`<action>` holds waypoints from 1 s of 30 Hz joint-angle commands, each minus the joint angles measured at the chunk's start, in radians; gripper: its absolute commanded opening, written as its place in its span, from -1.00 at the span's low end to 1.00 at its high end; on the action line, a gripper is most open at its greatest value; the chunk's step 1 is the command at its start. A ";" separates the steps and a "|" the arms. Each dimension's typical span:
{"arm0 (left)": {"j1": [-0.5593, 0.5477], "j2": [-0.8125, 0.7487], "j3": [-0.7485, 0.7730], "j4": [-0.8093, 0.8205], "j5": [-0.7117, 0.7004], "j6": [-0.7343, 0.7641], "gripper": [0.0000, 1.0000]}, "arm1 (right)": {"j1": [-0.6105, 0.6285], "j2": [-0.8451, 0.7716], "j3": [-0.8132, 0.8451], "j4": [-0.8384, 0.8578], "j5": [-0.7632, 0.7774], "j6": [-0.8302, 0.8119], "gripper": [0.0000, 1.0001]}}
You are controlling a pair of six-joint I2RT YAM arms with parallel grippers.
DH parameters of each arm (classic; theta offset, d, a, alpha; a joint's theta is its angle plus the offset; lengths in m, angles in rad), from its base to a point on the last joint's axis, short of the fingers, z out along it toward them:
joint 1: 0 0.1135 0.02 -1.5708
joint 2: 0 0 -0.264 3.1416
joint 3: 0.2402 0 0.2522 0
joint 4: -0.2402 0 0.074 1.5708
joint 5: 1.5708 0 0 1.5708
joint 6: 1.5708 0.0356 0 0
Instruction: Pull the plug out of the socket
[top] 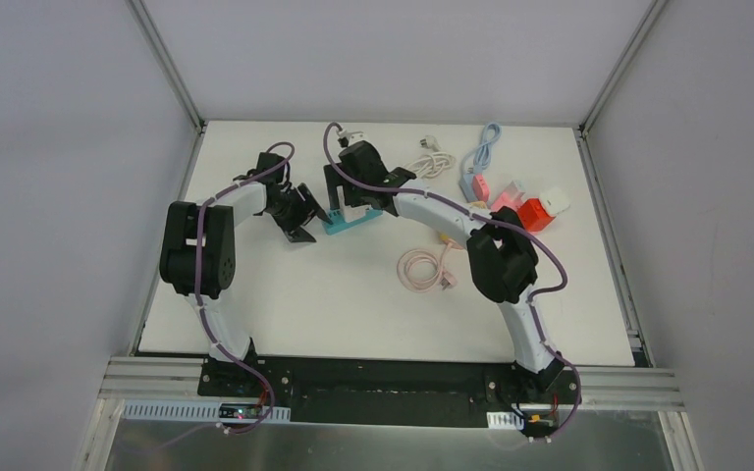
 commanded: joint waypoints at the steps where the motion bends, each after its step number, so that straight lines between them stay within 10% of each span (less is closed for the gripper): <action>1: 0.006 0.011 0.038 -0.006 -0.006 -0.008 0.26 | -0.023 0.027 0.070 -0.049 -0.064 -0.004 0.71; 10: 0.005 0.026 0.028 0.015 0.013 -0.008 0.10 | -0.030 0.071 0.079 -0.098 -0.095 -0.046 0.42; 24: 0.004 0.048 0.014 -0.056 -0.029 -0.025 -0.06 | 0.031 -0.094 -0.229 0.217 -0.031 -0.084 -1.00; 30: -0.003 0.063 0.009 -0.050 -0.009 -0.028 0.06 | -0.048 -0.141 -0.263 0.287 -0.176 0.055 -1.00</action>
